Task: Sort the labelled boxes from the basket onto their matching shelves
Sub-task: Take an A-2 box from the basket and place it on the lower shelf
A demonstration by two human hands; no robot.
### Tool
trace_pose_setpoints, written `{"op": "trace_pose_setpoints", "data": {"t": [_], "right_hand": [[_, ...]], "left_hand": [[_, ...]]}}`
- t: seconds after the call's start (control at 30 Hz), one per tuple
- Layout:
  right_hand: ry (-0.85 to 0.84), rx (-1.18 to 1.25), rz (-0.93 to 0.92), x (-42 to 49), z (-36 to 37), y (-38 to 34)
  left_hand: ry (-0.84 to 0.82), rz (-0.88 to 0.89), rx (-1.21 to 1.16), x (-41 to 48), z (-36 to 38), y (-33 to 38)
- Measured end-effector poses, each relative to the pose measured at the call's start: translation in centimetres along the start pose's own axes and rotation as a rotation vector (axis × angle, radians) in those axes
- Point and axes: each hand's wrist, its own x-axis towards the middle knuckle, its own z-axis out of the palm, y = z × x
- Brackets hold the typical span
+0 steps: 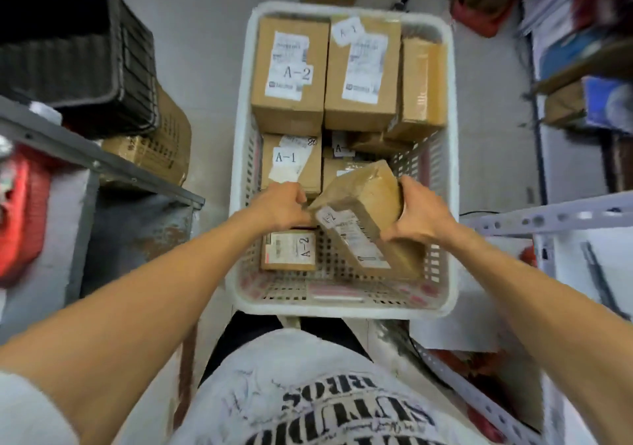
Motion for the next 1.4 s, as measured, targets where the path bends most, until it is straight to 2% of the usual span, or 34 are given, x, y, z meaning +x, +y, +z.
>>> {"op": "trace_pose_setpoints", "data": {"t": [0.13, 0.23, 0.4, 0.53, 0.67, 0.77, 0.9, 1.07, 1.23, 1.4], "right_hand": [[0.081, 0.172, -0.067, -1.5, -6.5, -3.3], [0.121, 0.291, -0.102, -2.6, -10.9, -5.3], [0.212, 0.661, -0.171, -4.5, -17.0, -7.1], [0.246, 0.934, -0.214, -5.0, -19.6, -7.8], [0.283, 1.107, -0.244, -4.6, -20.3, -9.3], [0.327, 1.138, -0.306, -4.5, -20.1, -11.1], [0.294, 1.031, -0.421, -3.9, -18.6, -12.4], [0.277, 0.987, -0.48, -3.5, -15.0, -12.6], [0.175, 0.931, -0.509, -3.0, -13.6, -13.0], [0.196, 0.944, -0.49, -3.4, -12.6, -13.7]], "left_hand": [[0.115, 0.049, -0.018, -1.7, -4.5, 2.0], [0.164, 0.102, -0.18, -3.2, -8.3, 3.7], [0.17, 0.201, -0.545, -5.9, -14.5, 6.0], [0.123, 0.336, -0.654, -7.8, -17.5, 8.4], [0.055, 0.486, -0.796, -8.3, -18.0, 11.1], [0.117, 0.563, -0.87, -8.3, -17.3, 11.9], [0.25, 0.502, -1.018, -7.5, -15.1, 10.4], [0.246, 0.463, -0.99, -7.4, -12.9, 8.3], [0.367, 0.431, -0.971, -8.7, -11.4, 6.8], [0.382, 0.446, -0.872, -9.3, -12.1, 6.1]]}}
